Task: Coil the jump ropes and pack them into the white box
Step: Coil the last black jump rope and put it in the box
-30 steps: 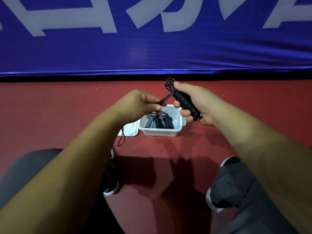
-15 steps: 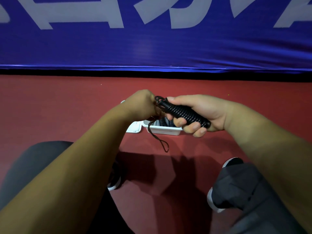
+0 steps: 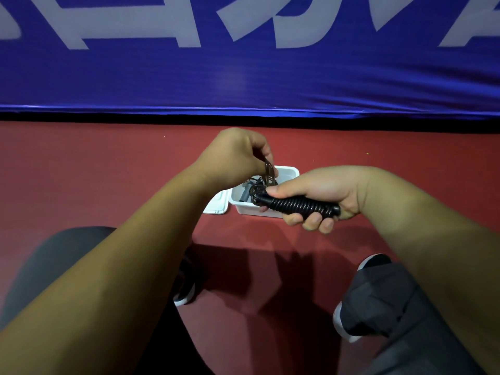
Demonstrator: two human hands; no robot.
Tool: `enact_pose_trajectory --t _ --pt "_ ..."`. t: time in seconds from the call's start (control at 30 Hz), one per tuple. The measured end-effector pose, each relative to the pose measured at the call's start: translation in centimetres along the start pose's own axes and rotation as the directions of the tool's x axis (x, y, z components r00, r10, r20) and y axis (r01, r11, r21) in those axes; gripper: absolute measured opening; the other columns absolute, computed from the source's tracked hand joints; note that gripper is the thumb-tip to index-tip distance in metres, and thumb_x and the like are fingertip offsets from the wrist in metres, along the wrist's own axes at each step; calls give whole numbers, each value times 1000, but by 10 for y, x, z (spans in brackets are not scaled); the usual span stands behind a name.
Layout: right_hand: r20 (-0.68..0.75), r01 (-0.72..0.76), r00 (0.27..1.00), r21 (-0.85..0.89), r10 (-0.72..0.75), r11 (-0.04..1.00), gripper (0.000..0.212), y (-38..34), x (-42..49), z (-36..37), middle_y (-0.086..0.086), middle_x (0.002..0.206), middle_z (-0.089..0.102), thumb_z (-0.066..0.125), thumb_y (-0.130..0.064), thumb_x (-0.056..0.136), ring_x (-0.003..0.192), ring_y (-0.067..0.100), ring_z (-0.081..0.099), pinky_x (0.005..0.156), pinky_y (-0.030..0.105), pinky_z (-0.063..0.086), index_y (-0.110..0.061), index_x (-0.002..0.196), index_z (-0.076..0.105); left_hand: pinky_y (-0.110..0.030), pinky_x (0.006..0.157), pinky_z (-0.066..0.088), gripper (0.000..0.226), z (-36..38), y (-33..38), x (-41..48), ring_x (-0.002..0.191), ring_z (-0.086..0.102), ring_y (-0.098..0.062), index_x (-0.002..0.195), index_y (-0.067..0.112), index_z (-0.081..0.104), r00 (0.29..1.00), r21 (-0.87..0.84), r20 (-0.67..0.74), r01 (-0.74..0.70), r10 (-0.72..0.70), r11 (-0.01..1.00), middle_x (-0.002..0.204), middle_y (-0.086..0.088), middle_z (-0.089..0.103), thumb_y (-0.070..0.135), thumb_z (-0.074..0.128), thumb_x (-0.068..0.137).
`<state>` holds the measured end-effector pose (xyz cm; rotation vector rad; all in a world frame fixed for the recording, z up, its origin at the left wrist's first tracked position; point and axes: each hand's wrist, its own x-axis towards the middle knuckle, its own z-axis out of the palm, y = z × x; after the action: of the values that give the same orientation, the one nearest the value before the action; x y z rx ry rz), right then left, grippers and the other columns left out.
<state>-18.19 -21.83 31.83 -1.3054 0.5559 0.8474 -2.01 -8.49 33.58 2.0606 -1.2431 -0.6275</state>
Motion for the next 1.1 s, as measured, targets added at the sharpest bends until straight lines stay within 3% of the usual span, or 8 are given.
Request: enact_pose_trajectory --t 0.1,0.27,0.4,0.5,0.67,0.8,0.93,1.1 --pt "-205 -26 978 -10 24 1000 39 1 8 0 -2 73 53 53 -61 105 49 9 39 43 17 28 -25 114 66 -9 53 41 18 -2 3 -1 60 62 2 81 19 78 996 35 -27 -85 86 996 76 7 74 2 83 77" --pt "-465 70 885 54 -37 996 33 5 20 -10 -1 72 56 53 -55 107 49 11 42 44 19 35 -22 110 58 -17 71 53 19 3 -1 1 79 69 -2 90 21 79 985 160 25 -175 173 971 86 10 74 6 83 81" --pt "-544 238 825 94 -150 967 21 3 18 -12 2 78 57 57 -44 107 49 13 44 46 21 37 -23 109 60 -14 65 49 24 3 -6 3 74 66 0 95 23 74 994 136 23 -110 107 985 82 10 72 7 85 80" --pt "-570 354 788 108 -234 929 13 0 16 -11 4 80 56 62 -35 105 50 14 44 47 21 35 -23 110 60 -26 55 51 25 0 -6 1 61 63 -1 94 22 70 998 148 56 -30 22 988 80 6 72 14 89 80" --pt "-598 476 745 169 -295 863 27 -5 14 -4 4 78 57 64 -51 99 50 16 43 50 23 34 -25 102 59 -47 63 64 20 5 -9 -1 72 76 -29 94 12 69 980 102 172 79 -96 992 75 -5 73 29 78 94" --pt "-638 541 701 182 -321 821 38 -4 17 -4 2 73 57 61 -69 98 49 17 42 51 24 35 -35 113 65 -37 55 61 28 12 -11 -5 58 60 -25 97 5 69 968 -164 218 164 -127 973 74 -8 61 30 60 107" --pt "-662 578 669 178 -337 797 47 -4 19 -12 3 75 58 59 -67 100 47 16 44 50 24 35 -29 126 66 -28 64 57 28 19 -10 -1 63 60 -16 102 3 64 987 -619 144 147 -73 772 80 -11 66 27 52 111" --pt "-681 603 648 184 -342 776 57 -4 17 -22 1 73 57 57 -66 100 48 15 44 50 25 34 -16 125 69 -28 62 34 32 16 -8 0 65 40 -12 122 5 71 984 -626 175 103 11 773 84 -5 64 19 45 111"
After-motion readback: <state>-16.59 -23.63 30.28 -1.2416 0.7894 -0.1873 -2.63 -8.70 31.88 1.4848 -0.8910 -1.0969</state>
